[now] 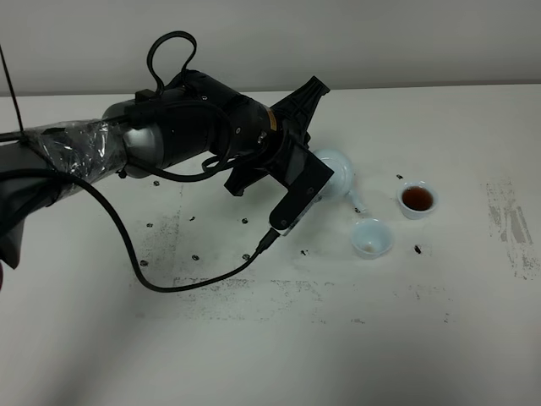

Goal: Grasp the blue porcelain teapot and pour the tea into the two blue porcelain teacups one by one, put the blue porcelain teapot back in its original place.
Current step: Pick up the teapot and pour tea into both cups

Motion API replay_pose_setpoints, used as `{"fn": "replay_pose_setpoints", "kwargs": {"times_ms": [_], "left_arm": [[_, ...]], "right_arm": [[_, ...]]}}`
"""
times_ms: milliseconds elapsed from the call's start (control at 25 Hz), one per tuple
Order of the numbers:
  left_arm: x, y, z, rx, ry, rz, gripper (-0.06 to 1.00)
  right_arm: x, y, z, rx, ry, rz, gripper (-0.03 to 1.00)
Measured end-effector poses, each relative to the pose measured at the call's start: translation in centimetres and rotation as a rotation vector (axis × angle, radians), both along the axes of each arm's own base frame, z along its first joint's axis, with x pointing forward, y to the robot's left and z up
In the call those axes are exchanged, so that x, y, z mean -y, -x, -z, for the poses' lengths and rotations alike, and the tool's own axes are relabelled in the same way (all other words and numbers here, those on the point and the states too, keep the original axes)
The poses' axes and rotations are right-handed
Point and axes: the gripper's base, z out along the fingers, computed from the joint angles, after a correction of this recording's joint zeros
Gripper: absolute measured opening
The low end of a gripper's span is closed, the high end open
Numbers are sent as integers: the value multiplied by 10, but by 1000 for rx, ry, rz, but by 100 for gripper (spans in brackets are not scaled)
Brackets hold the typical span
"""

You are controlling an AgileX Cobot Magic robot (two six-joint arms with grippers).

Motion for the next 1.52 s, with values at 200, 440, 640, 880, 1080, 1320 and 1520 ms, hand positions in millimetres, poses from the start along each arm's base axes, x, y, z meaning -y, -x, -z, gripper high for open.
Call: {"fn": "replay_pose_setpoints", "kwargs": {"times_ms": [200,440,640,880,1080,1320,1520], "left_arm": [[5,3,0,14,-3,19,6],[9,-1,10,52,-16,42,6],[14,1,9,89,-36,95,6],[18,3,9,111,-44,127,6],[18,2,8,132,-62,144,6],[18,2,8,148,-77,155,6],[19,1,7,160,-70,158,6]], "right_arm": [[0,0,0,0,0,0,57],[0,0,0,0,0,0,57],[0,0,0,0,0,0,57],[0,0,0,0,0,0,57],[0,0,0,0,0,0,57],[0,0,0,0,0,0,57],[0,0,0,0,0,0,57]]}}
